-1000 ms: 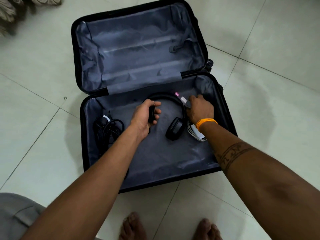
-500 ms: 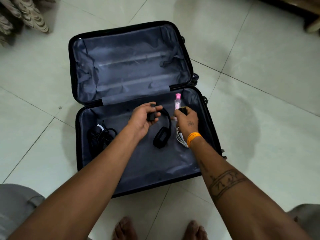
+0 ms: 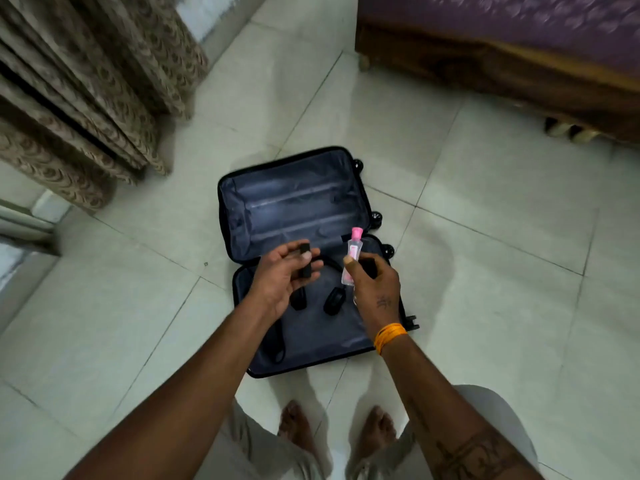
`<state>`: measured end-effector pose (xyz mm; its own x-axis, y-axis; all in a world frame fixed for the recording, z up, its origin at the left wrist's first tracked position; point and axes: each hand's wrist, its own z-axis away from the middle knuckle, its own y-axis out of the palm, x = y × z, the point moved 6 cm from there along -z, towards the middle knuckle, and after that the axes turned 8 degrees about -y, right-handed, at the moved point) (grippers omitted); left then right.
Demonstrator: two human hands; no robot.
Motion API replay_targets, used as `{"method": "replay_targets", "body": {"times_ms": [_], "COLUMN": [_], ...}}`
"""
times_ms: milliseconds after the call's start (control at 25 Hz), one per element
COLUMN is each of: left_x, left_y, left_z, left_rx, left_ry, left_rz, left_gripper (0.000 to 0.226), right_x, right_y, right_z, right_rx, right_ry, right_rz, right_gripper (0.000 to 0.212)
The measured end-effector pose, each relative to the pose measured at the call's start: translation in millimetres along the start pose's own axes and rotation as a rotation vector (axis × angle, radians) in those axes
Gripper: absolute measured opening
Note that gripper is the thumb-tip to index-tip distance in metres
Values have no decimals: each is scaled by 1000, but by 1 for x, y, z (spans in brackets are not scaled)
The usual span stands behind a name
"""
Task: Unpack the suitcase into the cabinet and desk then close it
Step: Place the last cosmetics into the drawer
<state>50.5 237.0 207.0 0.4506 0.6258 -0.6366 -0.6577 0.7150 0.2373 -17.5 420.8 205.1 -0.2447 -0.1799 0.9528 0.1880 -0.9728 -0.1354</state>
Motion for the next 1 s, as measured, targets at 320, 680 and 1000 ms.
{"method": "replay_targets", "body": {"times_ms": [320, 680, 1000], "left_x": [-118, -176, -147], "left_y": [80, 221, 365], "left_z": [189, 344, 430], "left_rx": [31, 207, 609], "left_ry": [22, 81, 74], "left_rz": [-139, -274, -506], "left_gripper": [26, 25, 27], "right_x": [210, 359, 406], "right_y": [-71, -191, -328], "right_z": [85, 193, 275], "right_rx": [-12, -161, -531], "right_ry": [-50, -123, -94], "right_rz": [-99, -94, -151], "right_gripper": [9, 8, 15]}}
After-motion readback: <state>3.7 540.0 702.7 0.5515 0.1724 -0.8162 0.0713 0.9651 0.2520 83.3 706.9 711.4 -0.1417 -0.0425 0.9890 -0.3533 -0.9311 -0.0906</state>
